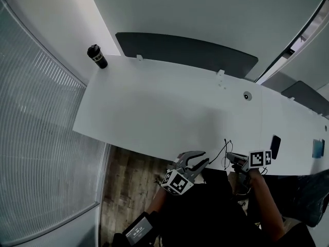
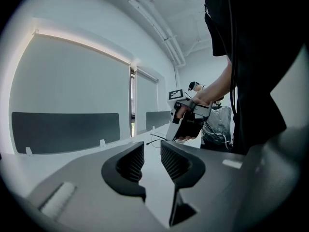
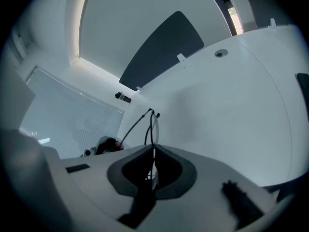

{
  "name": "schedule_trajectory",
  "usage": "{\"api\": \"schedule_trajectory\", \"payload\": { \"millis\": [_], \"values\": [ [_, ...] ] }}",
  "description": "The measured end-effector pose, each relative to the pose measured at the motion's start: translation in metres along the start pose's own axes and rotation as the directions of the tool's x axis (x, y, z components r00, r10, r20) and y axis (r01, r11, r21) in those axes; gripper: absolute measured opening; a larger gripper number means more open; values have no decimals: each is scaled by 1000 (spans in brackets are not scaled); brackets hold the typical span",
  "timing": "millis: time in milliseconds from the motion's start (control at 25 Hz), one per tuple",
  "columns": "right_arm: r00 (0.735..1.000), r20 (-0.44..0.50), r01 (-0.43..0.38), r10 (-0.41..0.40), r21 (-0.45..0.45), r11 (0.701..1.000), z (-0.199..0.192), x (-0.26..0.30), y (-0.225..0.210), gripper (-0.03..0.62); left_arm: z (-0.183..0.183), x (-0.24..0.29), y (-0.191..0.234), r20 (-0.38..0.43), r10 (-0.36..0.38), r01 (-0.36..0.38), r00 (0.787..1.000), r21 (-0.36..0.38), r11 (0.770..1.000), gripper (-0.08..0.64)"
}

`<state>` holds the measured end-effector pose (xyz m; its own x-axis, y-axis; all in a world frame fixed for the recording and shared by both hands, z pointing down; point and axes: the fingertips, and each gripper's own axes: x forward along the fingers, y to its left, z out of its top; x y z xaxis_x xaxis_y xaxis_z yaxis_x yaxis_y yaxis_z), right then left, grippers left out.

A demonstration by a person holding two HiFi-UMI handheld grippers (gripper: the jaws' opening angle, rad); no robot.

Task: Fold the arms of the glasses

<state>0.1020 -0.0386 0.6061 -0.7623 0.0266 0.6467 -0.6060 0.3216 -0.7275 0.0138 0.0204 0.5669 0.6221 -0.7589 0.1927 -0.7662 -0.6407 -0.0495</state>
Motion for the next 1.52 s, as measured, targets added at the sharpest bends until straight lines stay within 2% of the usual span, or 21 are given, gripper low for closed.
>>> {"api": "schedule_trajectory", "payload": {
  "millis": [200, 280, 320, 360, 440, 480, 560, 640, 720, 760, 800, 840, 880, 920, 960, 1000, 1040, 1120, 1200, 1360, 1520],
  "values": [
    [994, -103, 29, -35, -54, 998, -7, 5, 0, 18, -20, -9, -2, -19, -21, 20, 1000, -28, 999, 112],
    [975, -195, 72, -105, -167, 983, -13, 3, -4, 18, -25, -9, -3, -28, -18, 17, 999, -42, 999, 112],
    [954, -244, 110, -177, -266, 958, -14, -1, -7, 18, -27, -7, -4, -31, -19, 17, 999, -47, 999, 112],
    [920, -283, 149, -271, -388, 910, -14, -7, -10, 18, -29, -4, -5, -34, -20, 18, 999, -51, 999, 112],
    [828, -317, 188, -462, -619, 763, -11, -21, -16, 18, -32, 2, -5, -40, -26, 24, 999, -55, 998, 112],
    [784, -322, 182, -531, -699, 692, -10, -26, -16, 18, -33, 5, -5, -44, -31, 28, 999, -53, 998, 112],
    [717, -323, 136, -618, -804, 579, -6, -34, -13, 18, -32, 11, -5, -46, -39, 37, 998, -43, 998, 112],
    [674, -312, 95, -670, -863, 497, -1, -39, -10, 18, -29, 17, -6, -39, -47, 45, 998, -34, 998, 112],
    [618, -295, 105, -729, -888, 448, 4, -47, -18, 18, -27, 22, -7, -34, -56, 55, 998, -31, 998, 112],
    [592, -290, 117, -752, -893, 435, 7, -51, -24, 18, -27, 24, -8, -35, -60, 59, 998, -29, 998, 112],
    [576, -305, 131, -758, -881, 454, 7, -55, -29, 18, -27, 26, -9, -38, -65, 64, 997, -27, 998, 112],
    [579, -355, 144, -734, -842, 520, 0, -58, -29, 18, -27, 27, -9, -41, -69, 68, 997, -26, 997, 112],
    [604, -418, 143, -679, -780, 609, -9, -58, -25, 18, -26, 28, -10, -41, -72, 71, 997, -25, 997, 112],
    [638, -456, 132, -620, -728, 672, -14, -56, -19, 18, -26, 29, -9, -41, -74, 73, 996, -26, 997, 112],
    [666, -465, 121, -583, -703, 701, -13, -54, -16, 18, -27, 30, -9, -45, -77, 76, 996, -27, 997, 112],
    [679, -468, 115, -566, -694, 711, -12, -54, -14, 18, -30, 30, -9, -52, -80, 79, 995, -29, 996, 112],
    [677, -475, 111, -562, -688, 717, -13, -56, -14, 18, -33, 31, -9, -59, -84, 83, 995, -29, 996, 112],
    [655, -507, 104, -560, -674, 731, -18, -60, -17, 18, -38, 32, -11, -75, -96, 94, 993, -24, 995, 112],
    [642, -545, 92, -539, -644, 760, -26, -62, -19, 18, -42, 35, -17, -90, -119, 117, 989, -19, 993, 112],
    [649, -611, 45, -452, -563, 826, -45, -61, -13, 18, -44, 44, -35, -101, -199, 201, 975, 15, 979, 112],
    [651, -629, 23, -424, -542, 840, -52, -61, -7, 18, -36, 53, -56, -95, -294, 301, 951, 60, 952, 118]
  ]
}}
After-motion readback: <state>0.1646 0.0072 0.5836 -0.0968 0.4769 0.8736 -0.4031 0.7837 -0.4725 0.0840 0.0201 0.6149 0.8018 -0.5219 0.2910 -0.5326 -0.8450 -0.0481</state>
